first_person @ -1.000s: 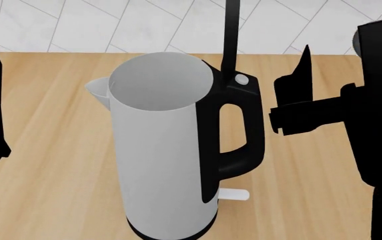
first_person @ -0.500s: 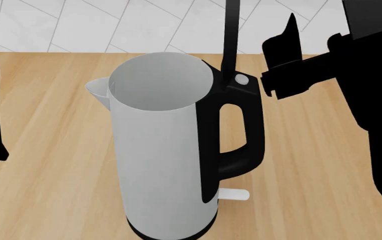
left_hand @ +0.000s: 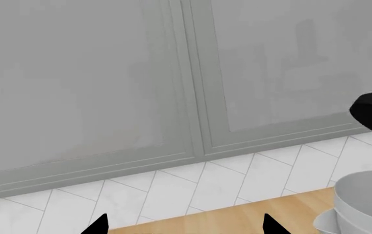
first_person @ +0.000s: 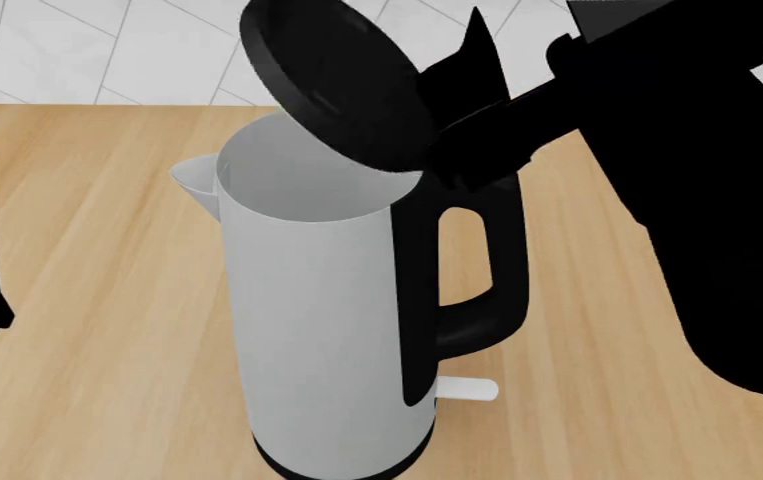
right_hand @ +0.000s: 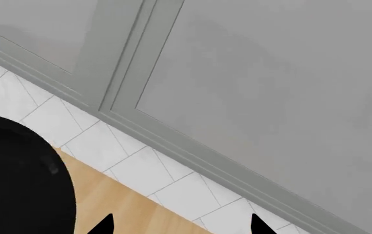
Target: Close the lid of the electric kettle.
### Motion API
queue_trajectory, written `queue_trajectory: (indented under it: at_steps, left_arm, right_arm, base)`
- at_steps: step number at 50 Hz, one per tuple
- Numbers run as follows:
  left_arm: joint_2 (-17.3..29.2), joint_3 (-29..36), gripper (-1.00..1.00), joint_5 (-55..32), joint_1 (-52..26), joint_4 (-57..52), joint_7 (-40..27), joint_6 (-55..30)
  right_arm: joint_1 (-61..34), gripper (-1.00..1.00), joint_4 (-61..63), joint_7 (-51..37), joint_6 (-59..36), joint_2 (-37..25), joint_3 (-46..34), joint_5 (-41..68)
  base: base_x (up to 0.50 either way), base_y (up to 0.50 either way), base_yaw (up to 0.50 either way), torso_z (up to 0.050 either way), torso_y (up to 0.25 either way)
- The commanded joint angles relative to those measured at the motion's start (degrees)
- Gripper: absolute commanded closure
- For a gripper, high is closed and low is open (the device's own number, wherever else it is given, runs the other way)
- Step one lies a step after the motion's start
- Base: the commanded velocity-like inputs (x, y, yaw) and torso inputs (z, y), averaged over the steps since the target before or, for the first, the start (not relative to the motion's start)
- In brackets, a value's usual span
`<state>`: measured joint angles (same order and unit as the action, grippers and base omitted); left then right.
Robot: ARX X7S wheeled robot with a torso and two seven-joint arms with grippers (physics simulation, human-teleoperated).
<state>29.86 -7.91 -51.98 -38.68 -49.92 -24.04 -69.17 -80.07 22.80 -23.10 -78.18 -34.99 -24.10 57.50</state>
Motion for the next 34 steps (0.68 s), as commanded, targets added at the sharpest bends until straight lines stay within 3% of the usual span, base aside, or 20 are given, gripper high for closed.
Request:
queue_trajectory:
  at_steps: [1,20,24,29,34]
  left_arm:
    - [0.5,1.0,-1.0,1.4,1.3,0.9,0.5,2.0]
    - [0.7,0.4,-1.0,0.4,1.7,0.9,-0.1,2.5]
    - [0.7,0.6,-1.0,0.6,2.1,1.1,0.0,3.0]
    - [0.6,0.3,-1.0,0.3,2.5,1.1,-0.2,3.1]
    - [0.7,0.1,-1.0,-0.6,2.1,0.9,-0.7,2.6]
  right_arm:
    - [-2.7,-1.0,0.0,0.9,-0.9,2.0,-2.8,0.6]
    - [1.5,-1.0,5.3,-3.9,-1.9,0.9,2.4,6.4]
    - [3.0,-1.0,8.7,-8.0,-3.4,0.8,6.1,10.7]
    - [4.3,-1.0,14.1,-18.2,-7.4,1.5,11.7,22.9]
    - [3.8,-1.0,15.7,-28.7,-7.2,0.5,12.6,35.4]
  base:
    - [0.0,0.0,0.0,0.0,0.0]
    - [0.0,0.0,0.0,0.0,0.0]
    - [0.0,0.0,0.0,0.0,0.0]
    - [0.0,0.0,0.0,0.0,0.0]
    - [0.0,0.0,0.0,0.0,0.0]
